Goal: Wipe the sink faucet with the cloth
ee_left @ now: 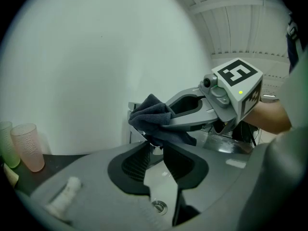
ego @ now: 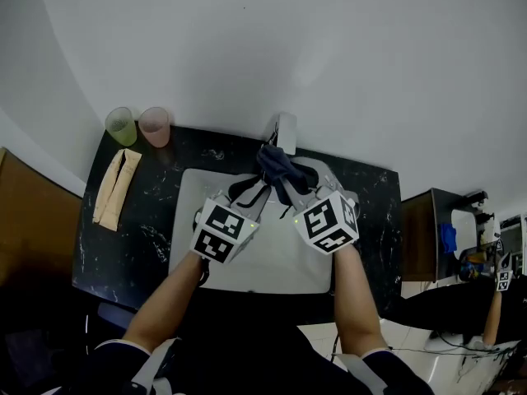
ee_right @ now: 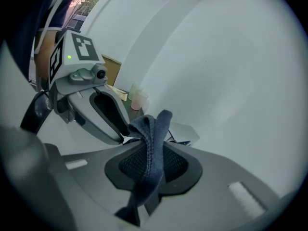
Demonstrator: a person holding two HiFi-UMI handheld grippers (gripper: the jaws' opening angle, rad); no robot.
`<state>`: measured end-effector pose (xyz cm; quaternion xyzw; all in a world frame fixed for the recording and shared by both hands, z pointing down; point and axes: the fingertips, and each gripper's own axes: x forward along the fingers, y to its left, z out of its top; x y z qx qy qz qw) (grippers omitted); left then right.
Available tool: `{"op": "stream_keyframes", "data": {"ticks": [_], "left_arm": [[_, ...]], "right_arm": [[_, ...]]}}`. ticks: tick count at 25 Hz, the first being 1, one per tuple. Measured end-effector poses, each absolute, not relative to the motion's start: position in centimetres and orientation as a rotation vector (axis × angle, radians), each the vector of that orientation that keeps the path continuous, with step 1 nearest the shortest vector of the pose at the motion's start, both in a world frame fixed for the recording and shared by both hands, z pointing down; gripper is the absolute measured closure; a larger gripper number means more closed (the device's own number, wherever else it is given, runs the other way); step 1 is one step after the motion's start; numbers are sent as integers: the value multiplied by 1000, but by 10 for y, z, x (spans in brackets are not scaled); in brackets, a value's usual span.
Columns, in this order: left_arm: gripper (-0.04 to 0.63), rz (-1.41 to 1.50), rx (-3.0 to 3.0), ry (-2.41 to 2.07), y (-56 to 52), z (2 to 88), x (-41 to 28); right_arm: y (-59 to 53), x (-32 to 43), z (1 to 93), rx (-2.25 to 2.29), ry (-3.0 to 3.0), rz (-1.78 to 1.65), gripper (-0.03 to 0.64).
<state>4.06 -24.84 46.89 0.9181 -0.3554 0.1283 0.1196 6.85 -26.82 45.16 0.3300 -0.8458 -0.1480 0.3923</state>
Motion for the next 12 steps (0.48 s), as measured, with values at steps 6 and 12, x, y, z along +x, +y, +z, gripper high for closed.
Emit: {"op": "stream_keyframes", "data": {"ticks": [6,12], "left_arm": [[508,390,2690,-1033,-248,468,42],[509,410,2695,-1032,-247,467,45]], "right_arm": [[-292,77,452,881,-2163,-363,543],[-316,85,452,925,-2176,-339,543]]}}
